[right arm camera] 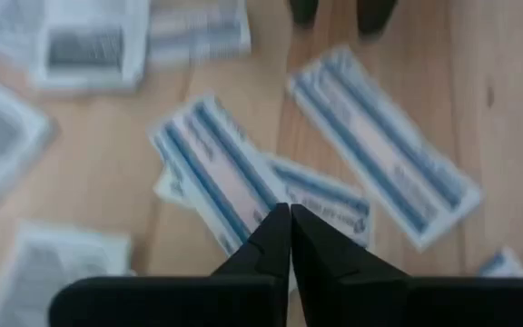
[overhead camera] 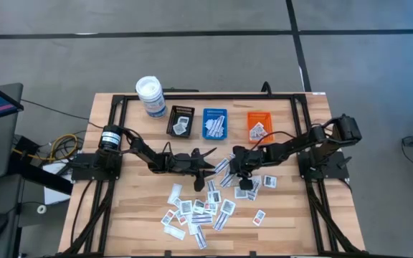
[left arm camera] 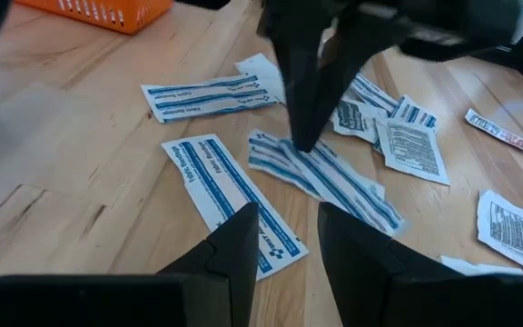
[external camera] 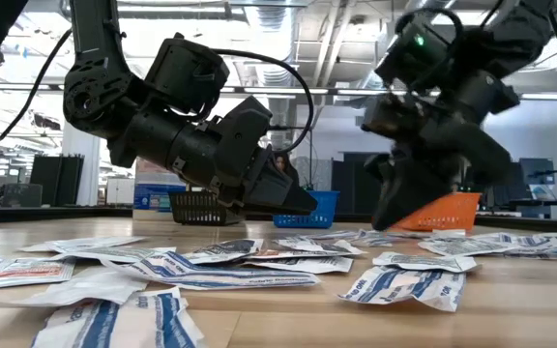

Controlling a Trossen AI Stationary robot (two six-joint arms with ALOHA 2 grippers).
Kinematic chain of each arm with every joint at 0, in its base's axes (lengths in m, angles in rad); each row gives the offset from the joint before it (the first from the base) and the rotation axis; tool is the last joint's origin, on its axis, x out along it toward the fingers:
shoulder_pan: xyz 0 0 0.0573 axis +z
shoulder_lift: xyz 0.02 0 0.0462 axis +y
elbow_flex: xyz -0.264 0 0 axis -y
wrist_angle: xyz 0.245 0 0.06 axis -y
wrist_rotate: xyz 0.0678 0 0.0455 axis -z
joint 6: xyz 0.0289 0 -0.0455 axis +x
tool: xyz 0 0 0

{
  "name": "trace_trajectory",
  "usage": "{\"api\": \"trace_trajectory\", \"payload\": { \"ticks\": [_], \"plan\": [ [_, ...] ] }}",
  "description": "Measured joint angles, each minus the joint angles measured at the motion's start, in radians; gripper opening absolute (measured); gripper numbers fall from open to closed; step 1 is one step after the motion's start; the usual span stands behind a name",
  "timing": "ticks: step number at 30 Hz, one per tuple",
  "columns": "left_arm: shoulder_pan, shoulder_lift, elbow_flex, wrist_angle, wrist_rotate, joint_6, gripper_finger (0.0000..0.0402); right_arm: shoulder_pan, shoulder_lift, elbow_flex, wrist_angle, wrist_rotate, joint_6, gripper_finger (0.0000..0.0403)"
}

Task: Pick & Place First Aid Supplies
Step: Put the blue bandage into the blue bin

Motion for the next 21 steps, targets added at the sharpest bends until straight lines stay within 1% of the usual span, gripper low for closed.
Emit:
{"api": "trace_trajectory", "payload": {
  "ticks": [2,4,7,10,16,19,21],
  "plan": [
    [0.0,0.0,0.0,0.0,0.0,0.0,0.0115,0.011,-0.001,0.035,-0.037,0.029,0.062,0.0018],
    [0.0,0.0,0.0,0.0,0.0,0.0,0.0115,0.026,-0.001,0.072,-0.112,0.066,0.096,0.0029],
    [0.0,0.0,0.0,0.0,0.0,0.0,0.0115,0.053,-0.002,0.133,-0.223,0.122,0.101,0.005],
    [0.0,0.0,0.0,0.0,0.0,0.0,0.0115,0.078,-0.002,0.161,-0.314,0.164,0.107,0.0069],
    [0.0,0.0,0.0,0.0,0.0,0.0,0.0115,0.087,0.011,0.163,-0.333,0.173,0.146,0.0106],
    [0.0,0.0,0.0,0.0,0.0,0.0,0.0115,0.071,0.03,0.165,-0.298,0.175,0.211,0.0119],
    [0.0,0.0,0.0,0.0,0.0,0.0,0.0115,0.062,0.047,0.162,-0.309,0.176,0.236,0.0124]
  ]
}}
